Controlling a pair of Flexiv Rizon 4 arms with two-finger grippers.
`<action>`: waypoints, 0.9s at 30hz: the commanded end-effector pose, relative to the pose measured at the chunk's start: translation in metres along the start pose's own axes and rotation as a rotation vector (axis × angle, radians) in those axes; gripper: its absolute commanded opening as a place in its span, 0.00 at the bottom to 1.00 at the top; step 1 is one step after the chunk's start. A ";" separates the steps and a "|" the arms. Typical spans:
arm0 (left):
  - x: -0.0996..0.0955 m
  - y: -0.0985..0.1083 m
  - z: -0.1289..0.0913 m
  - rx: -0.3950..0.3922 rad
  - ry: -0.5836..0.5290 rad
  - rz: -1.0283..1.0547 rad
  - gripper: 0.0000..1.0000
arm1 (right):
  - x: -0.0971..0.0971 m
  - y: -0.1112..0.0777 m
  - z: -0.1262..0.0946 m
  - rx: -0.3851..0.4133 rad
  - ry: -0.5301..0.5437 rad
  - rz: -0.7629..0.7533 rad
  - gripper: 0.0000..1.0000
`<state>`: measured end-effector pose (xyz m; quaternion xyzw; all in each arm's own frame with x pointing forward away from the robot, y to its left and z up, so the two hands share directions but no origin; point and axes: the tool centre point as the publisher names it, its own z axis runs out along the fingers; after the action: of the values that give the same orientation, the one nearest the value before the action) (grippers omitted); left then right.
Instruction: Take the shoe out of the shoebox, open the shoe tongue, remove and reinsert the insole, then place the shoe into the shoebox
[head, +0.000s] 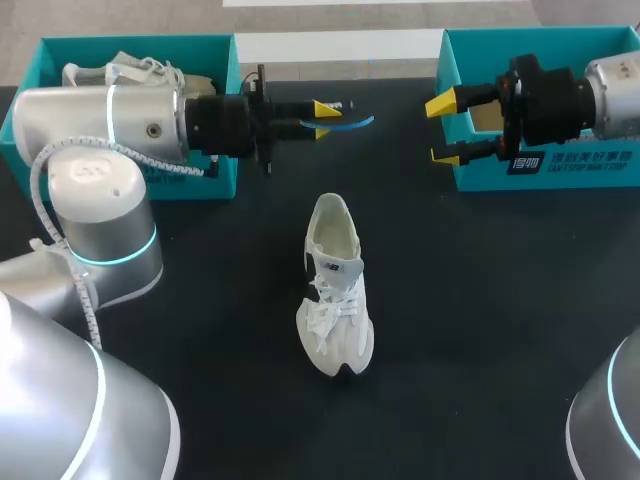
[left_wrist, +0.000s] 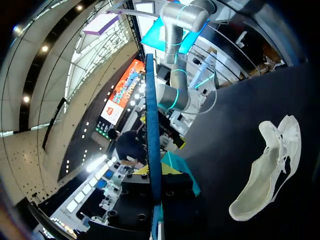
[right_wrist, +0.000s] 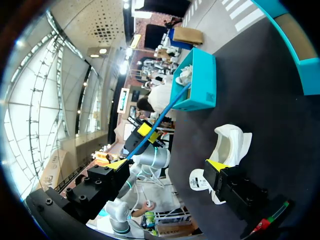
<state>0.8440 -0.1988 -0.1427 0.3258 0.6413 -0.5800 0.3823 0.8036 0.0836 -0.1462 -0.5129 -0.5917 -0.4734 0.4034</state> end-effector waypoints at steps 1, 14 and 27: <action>0.009 -0.004 0.003 -0.041 -0.086 0.213 0.00 | 0.000 0.001 0.002 -0.001 -0.001 0.000 1.00; 0.017 0.009 0.006 -0.003 -0.056 0.658 0.00 | 0.000 0.001 0.002 -0.001 -0.001 0.000 1.00; 0.013 0.019 0.016 -0.003 -0.055 0.665 0.00 | -0.001 0.001 0.006 0.005 0.009 0.000 1.00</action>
<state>0.8517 -0.2062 -0.1640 0.4986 0.4908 -0.4321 0.5690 0.8037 0.0845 -0.1460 -0.5121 -0.5916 -0.4731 0.4048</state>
